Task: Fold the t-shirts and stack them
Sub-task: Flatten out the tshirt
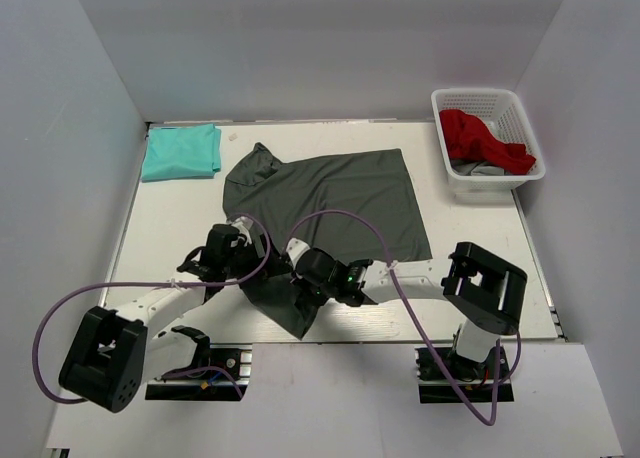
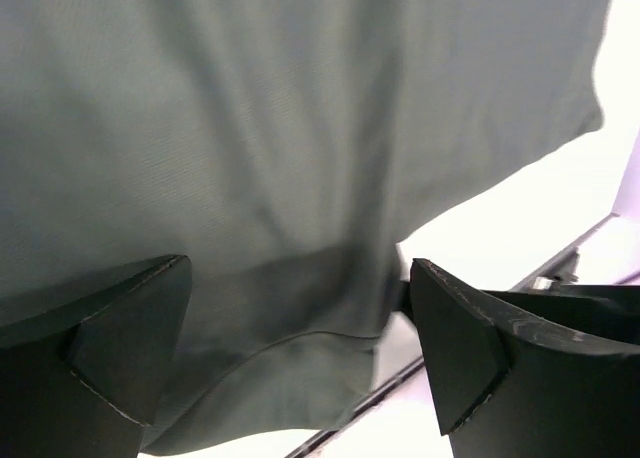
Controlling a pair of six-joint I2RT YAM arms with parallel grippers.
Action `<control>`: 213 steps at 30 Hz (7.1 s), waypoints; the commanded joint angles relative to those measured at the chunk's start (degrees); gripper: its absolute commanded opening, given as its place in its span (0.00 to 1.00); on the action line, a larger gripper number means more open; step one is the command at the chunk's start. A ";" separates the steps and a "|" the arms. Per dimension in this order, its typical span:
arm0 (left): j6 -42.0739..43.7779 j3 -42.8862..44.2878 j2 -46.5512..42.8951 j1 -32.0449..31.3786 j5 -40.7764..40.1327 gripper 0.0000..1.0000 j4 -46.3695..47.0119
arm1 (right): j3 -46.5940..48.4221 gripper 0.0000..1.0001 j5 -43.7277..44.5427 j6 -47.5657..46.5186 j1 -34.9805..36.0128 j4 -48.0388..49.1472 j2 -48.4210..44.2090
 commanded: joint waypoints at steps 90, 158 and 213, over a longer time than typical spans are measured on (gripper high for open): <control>7.22 -0.93 5.95 -0.28 -3.33 1.00 -5.24 | -8.43 0.44 -5.54 -2.70 4.14 -1.79 -16.21; 8.28 -0.84 2.26 -0.28 -3.33 1.00 -5.77 | -6.40 0.76 4.92 6.16 3.35 -2.32 -18.68; 6.87 41.14 33.88 2.80 -31.01 1.00 -12.45 | 0.72 0.90 10.11 11.09 -32.57 -7.18 -11.20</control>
